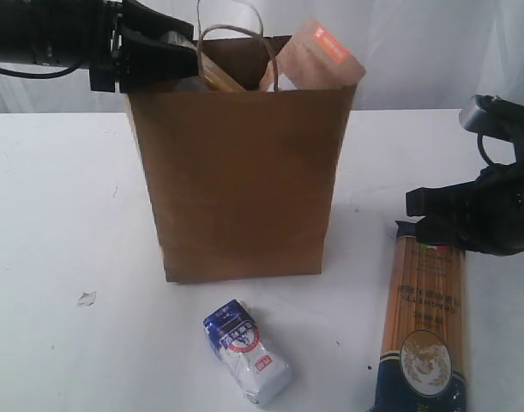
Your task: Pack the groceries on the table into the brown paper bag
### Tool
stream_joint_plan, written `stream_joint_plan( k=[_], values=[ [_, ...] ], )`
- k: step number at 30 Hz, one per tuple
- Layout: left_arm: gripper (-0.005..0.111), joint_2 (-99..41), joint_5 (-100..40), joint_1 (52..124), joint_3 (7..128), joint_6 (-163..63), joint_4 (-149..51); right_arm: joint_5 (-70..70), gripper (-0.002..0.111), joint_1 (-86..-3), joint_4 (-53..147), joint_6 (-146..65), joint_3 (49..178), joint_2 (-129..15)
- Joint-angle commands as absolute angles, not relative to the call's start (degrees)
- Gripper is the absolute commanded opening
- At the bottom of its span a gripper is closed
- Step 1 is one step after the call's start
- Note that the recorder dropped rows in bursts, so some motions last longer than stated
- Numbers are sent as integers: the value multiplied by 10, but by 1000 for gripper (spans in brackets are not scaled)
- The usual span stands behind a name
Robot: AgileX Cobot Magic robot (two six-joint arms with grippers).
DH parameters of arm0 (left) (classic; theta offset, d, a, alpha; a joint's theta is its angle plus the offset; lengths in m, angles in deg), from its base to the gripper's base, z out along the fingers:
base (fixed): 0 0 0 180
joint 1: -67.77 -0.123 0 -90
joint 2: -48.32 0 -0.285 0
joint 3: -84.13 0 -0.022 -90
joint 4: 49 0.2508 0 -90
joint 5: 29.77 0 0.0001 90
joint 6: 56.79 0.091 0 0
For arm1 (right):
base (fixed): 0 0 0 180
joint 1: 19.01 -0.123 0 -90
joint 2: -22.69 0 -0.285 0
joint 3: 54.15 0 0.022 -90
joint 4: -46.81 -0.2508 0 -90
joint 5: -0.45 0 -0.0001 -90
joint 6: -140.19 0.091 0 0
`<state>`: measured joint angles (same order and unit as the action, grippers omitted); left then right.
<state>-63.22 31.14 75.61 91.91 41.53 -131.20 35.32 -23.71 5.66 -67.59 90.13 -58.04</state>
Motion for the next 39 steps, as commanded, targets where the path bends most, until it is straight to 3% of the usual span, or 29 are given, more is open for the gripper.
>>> stream_joint_plan(
  k=[1,26,34,36,38,39],
  values=[
    [84,-623,302,759,923,394,-1320,354,0,-234,55,-676,899,-580],
    [83,-610,297,757,923,411,-1368,373,0,-234,53,-676,899,-580],
    [82,-518,264,681,923,394,-1385,378,0,-234,53,-676,899,-580],
    [67,-483,224,646,923,303,-1385,374,0,-234,53,-676,899,-580],
    [37,-455,142,615,923,217,-1360,371,0,-234,53,-676,899,-580],
    [15,-446,87,600,923,157,-1326,371,0,-234,54,-682,899,-580]
  ],
)
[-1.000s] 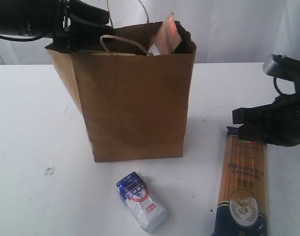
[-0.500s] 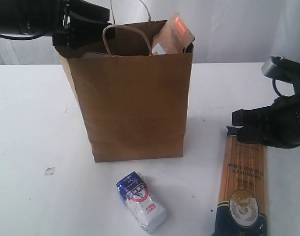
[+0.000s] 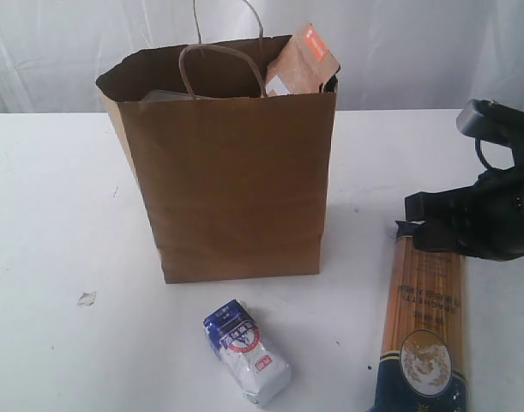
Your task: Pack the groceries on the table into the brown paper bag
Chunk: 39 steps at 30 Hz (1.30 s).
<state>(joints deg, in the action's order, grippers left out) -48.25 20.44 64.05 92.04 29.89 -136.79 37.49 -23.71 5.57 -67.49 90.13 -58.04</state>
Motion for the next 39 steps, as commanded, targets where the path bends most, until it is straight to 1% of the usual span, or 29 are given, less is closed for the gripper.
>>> stream_joint_plan(
  k=[1,2,4,6,7,8,9,10,14,19,22,25,27,31,34,39],
  values=[
    [3,-441,62,593,923,119,-1300,370,0,-234,57,-683,899,-580],
    [0,-440,29,585,923,34,-1240,370,0,-234,67,-683,899,-580],
    [0,-440,7,576,922,-136,-1095,371,0,-234,99,-683,899,-580],
    [0,-440,-9,576,922,-355,-877,371,0,-234,137,-680,899,-580],
    [0,-440,-6,576,922,-499,-742,370,0,-234,154,-680,899,-580],
    [0,-440,3,576,922,-596,-648,370,0,-234,164,-679,899,-580],
    [0,-435,6,576,914,-670,-560,367,0,-234,171,-679,899,-580],
    [0,-424,-9,576,899,-671,-539,364,0,-234,172,-679,899,-580],
    [0,-311,-124,578,772,-610,-548,349,0,-234,179,-662,899,-580],
    [0,-133,-258,578,550,-610,-549,349,0,-234,263,-556,903,-580],
    [0,-12,-294,578,424,-628,-549,380,0,-234,325,-525,917,-582],
    [0,119,-322,578,324,-698,-549,439,0,-234,361,-525,947,-595],
    [0,197,-336,578,288,-732,-549,486,0,-234,373,-521,973,-614],
    [0,291,-321,578,268,-719,-547,543,0,-234,377,-498,1017,-671],
    [0,328,-255,582,268,-678,-545,545,0,-234,377,-494,1033,-719],
    [0,343,-99,613,266,-674,-545,547,0,-234,377,-484,1039,-767]
  ],
)
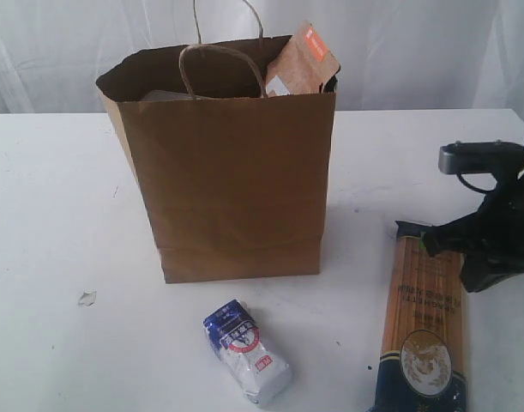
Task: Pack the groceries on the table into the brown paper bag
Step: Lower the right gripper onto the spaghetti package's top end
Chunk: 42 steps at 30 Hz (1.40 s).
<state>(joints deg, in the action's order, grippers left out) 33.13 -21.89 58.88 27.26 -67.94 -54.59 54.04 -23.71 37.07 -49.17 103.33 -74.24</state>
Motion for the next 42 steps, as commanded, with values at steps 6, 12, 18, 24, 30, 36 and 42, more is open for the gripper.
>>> stream_joint_plan(
  k=[6,12,18,24,30,36,42],
  values=[
    [0,381,-122,714,227,-663,-619,524,0,-234,373,-484,1039,-770],
    [0,399,-209,750,227,-542,-595,517,13,-234,371,-490,1039,-770],
    [0,399,-56,750,227,-533,-571,518,85,-234,366,-487,1039,-774],
    [0,399,-46,750,227,-533,-571,468,92,-234,288,-467,1040,-807],
    [0,399,-47,750,227,-533,-571,444,92,-234,347,-392,1109,-855],
    [0,399,-49,750,227,-533,-574,410,92,-236,392,-322,1137,-877],
    [0,399,-52,750,227,-533,-574,413,90,-244,396,-314,1142,-911]
  ],
)
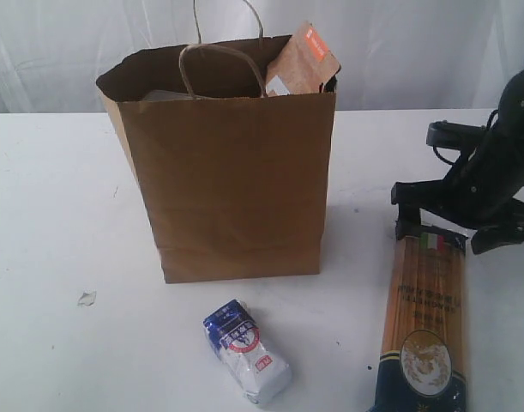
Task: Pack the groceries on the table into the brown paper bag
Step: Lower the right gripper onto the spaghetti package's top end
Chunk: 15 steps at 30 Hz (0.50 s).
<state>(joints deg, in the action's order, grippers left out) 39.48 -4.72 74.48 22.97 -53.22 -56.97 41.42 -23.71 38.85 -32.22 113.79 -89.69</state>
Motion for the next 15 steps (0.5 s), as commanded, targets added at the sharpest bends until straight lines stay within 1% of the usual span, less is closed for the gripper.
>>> stream_joint_plan(
  k=[1,7,15],
  values=[
    [0,399,-52,750,227,-533,-574,410,90,-247,396,-314,1142,-914],
    [0,399,-53,750,227,-533,-574,381,90,-260,405,-290,1142,-926],
    [0,399,-53,750,227,-533,-574,396,90,-260,463,-245,1142,-948]
  ],
)
